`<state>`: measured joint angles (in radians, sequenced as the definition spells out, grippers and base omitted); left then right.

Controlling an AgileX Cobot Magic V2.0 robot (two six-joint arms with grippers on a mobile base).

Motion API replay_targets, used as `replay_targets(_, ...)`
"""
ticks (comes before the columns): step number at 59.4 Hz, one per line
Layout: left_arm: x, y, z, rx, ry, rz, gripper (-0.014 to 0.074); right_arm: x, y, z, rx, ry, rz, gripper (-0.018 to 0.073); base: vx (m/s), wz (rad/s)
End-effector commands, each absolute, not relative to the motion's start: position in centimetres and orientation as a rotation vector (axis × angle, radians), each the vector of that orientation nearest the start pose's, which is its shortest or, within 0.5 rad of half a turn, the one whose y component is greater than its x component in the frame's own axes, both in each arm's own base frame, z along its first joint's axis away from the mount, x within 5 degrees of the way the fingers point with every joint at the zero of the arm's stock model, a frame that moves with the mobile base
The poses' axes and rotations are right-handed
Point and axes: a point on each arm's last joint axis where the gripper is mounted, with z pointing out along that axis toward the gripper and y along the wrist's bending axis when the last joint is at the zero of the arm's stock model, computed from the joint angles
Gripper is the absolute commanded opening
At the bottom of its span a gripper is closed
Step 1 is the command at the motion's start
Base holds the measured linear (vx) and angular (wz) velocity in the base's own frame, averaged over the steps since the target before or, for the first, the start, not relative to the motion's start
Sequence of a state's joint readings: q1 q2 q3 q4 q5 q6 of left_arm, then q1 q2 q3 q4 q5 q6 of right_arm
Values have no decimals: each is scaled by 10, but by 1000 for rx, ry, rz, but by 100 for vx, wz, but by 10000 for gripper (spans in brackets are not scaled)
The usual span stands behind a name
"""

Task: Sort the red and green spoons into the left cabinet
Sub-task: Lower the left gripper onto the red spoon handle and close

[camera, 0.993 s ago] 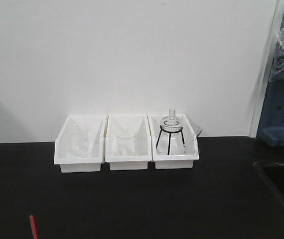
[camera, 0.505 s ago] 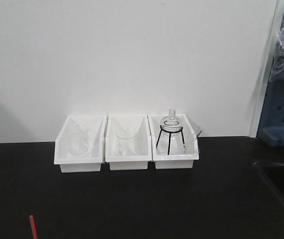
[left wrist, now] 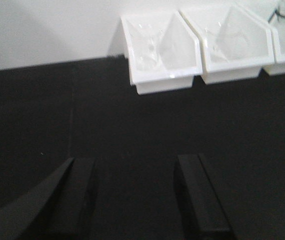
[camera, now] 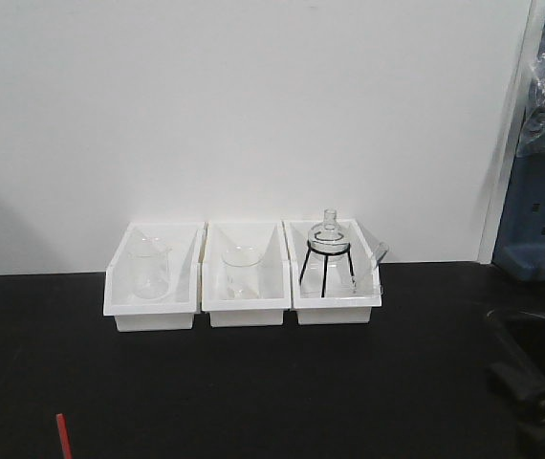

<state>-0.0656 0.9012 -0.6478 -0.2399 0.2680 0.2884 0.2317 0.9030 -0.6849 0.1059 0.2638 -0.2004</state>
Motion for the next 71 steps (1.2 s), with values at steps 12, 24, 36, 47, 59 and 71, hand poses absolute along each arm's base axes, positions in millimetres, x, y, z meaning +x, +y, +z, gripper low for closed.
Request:
replay_targets(12, 207, -21, 324, 174, 1857, -42, 464, 203, 106, 305, -700, 1891, 178, 622, 0, 0)
replay_targets(24, 209, -18, 330, 142, 1791, -21, 464, 223, 120, 283, -720, 1923, 181, 605, 0, 0)
replay_targets(36, 212, -18, 329, 45, 1788, -89, 477, 229, 123, 274, -732, 1950, 173, 589, 0, 0)
replay_targets(47, 228, -21, 307, 11, 1907, -134, 542, 229, 123, 276, -723, 1928, 173, 588, 0, 0)
replay_targets(59, 245, -28, 280, -22, 2043, -197, 566, 230, 123, 277, -732, 1913, 164, 588, 0, 0)
replay_targets(71, 260, -50, 255, 56, 2111, -211, 566, 230, 124, 278, -728, 1901, 163, 588, 0, 0)
